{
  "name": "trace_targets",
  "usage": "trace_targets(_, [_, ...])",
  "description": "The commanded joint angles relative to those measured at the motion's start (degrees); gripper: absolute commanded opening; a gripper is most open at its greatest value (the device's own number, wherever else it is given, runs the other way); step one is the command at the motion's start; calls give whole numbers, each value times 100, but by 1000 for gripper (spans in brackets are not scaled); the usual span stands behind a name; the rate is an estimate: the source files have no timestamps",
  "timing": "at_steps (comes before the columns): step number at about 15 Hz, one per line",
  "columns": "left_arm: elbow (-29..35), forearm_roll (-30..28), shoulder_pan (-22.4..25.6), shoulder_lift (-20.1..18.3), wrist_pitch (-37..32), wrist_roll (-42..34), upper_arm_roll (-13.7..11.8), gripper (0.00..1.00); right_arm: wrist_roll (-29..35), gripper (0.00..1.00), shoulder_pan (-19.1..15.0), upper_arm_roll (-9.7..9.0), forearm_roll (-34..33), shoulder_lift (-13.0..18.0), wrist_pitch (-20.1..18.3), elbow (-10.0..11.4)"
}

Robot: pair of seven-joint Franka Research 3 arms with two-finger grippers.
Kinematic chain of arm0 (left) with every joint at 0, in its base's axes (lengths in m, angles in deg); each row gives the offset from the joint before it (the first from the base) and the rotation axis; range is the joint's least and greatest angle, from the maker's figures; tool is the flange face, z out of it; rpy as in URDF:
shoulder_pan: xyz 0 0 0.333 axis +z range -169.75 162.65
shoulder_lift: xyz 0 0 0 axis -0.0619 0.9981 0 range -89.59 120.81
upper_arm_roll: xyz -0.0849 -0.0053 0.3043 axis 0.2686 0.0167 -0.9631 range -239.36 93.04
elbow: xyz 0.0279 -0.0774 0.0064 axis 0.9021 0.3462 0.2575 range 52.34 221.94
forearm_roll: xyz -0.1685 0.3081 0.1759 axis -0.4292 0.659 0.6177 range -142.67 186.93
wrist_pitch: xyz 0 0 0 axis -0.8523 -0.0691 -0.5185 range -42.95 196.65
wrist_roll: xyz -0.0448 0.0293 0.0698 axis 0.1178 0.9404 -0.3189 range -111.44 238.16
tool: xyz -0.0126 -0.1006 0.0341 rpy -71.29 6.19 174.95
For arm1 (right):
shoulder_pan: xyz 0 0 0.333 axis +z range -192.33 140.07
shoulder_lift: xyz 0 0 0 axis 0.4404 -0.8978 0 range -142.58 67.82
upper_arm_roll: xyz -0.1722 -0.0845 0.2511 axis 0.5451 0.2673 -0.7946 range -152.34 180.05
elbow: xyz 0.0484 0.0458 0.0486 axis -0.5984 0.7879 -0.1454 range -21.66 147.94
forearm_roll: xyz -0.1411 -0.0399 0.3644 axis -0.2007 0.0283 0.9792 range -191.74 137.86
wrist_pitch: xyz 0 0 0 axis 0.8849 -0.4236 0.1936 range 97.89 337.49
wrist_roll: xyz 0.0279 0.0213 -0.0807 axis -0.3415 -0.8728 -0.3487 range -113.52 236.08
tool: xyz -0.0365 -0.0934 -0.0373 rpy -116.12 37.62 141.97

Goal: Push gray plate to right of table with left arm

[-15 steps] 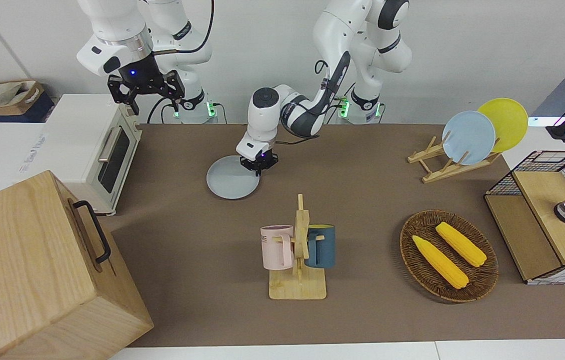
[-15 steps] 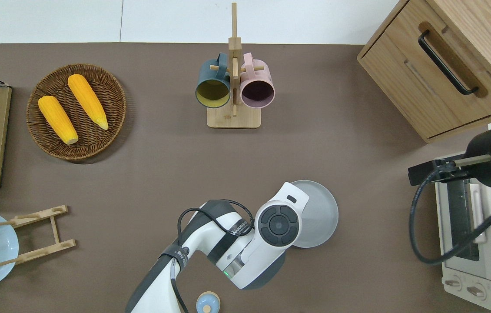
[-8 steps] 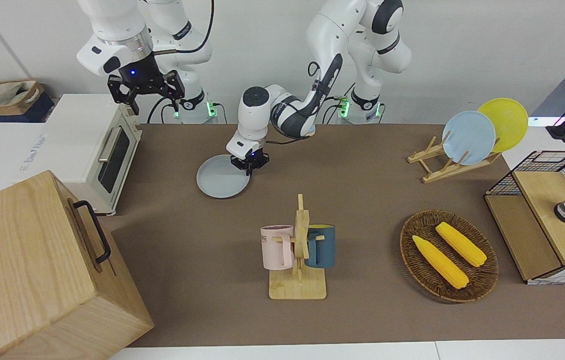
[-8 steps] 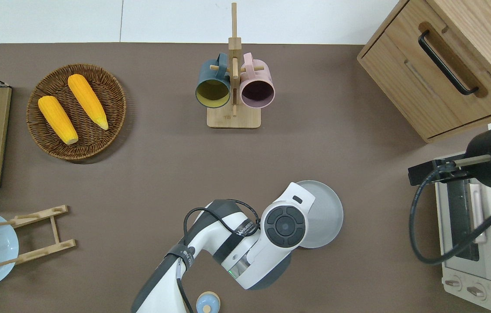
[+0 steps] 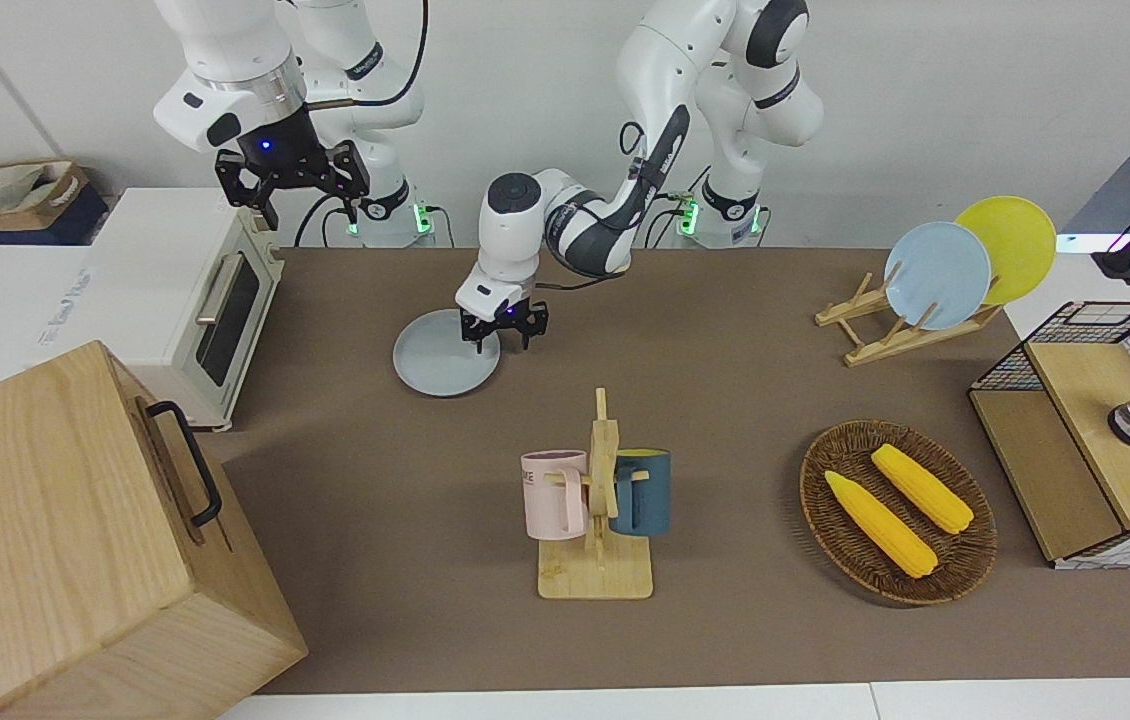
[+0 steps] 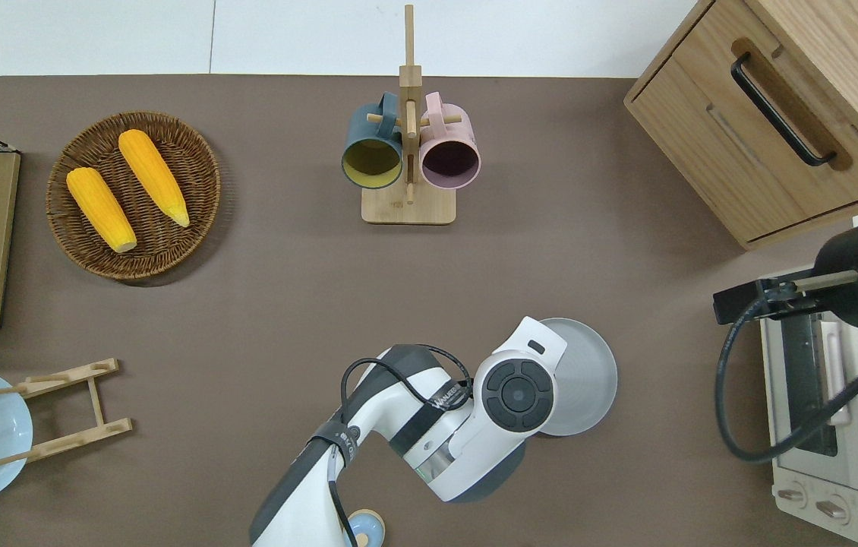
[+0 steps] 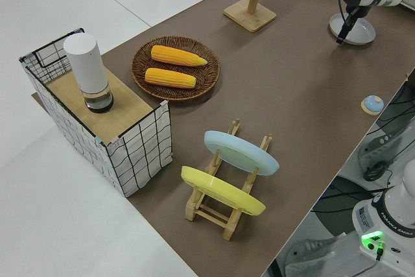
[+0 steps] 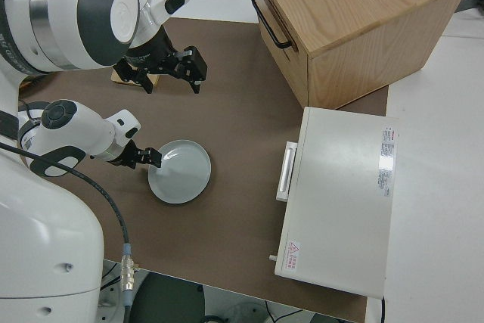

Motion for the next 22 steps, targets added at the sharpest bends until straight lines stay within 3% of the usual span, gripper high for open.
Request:
trace_targets(1, [-3, 122, 107, -243, -430, 23, -47, 991, -15, 983, -62, -32, 46, 43, -69, 3])
trace_targets(7, [24, -35, 678, -691, -1422, -881, -39, 993, -6, 983, -62, -32, 46, 43, -69, 3])
trace_targets(11, [226, -202, 1188, -1253, -1818, -1470, -38, 993, -15, 983, -62, -32, 46, 43, -69, -5])
trace_targets(15, [218, -606, 2030, -1851, -2608, -2769, -56, 993, -15, 983, -62, -32, 46, 43, -69, 3])
trace_targets(22, [183, -598, 3217, -2564, -3356, -4414, -74, 993, -15, 983, -62, -32, 46, 43, -69, 3])
